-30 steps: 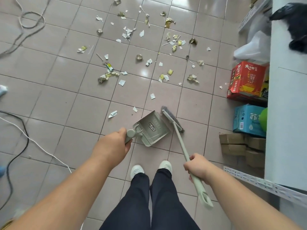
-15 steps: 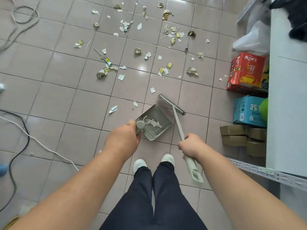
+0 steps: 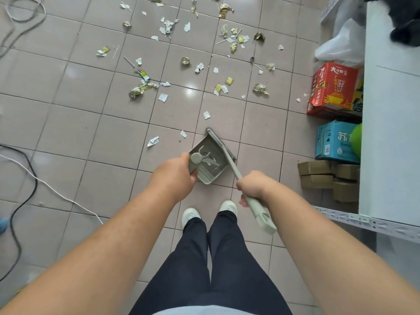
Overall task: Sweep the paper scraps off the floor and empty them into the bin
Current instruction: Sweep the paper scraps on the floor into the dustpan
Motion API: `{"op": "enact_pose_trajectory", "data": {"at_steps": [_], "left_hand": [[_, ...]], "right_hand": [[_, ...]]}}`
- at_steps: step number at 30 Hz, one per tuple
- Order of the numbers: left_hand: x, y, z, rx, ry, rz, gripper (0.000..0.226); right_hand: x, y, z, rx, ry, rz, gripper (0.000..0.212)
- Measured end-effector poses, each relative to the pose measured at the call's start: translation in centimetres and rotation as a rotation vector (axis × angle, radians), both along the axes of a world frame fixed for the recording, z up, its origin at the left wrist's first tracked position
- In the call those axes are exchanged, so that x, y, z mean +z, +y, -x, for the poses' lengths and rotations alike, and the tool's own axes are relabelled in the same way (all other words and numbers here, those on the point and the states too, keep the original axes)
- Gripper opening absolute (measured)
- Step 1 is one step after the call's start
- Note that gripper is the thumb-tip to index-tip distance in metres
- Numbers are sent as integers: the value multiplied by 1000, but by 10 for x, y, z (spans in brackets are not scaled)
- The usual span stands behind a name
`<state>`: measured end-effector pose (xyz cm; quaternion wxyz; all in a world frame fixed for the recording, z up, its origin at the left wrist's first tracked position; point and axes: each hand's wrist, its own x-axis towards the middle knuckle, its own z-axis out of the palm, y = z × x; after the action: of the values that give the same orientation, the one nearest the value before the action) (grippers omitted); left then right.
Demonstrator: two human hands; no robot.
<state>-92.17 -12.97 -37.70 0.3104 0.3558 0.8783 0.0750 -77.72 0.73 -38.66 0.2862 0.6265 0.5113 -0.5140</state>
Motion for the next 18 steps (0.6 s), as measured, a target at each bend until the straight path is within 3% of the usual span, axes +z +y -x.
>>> {"op": "enact_pose_trajectory", "data": {"at_steps": [8, 15, 18], "left_hand": [[2, -38, -26, 129, 46, -88, 24], [12, -93, -75, 299, 102, -95, 26], [16, -128, -99, 401, 123, -81, 25]], "right_hand": [[8, -10, -20, -111, 86, -83, 9], [1, -54, -34, 127, 88, -174, 19], [4, -78, -42, 204, 101, -168, 9]]}}
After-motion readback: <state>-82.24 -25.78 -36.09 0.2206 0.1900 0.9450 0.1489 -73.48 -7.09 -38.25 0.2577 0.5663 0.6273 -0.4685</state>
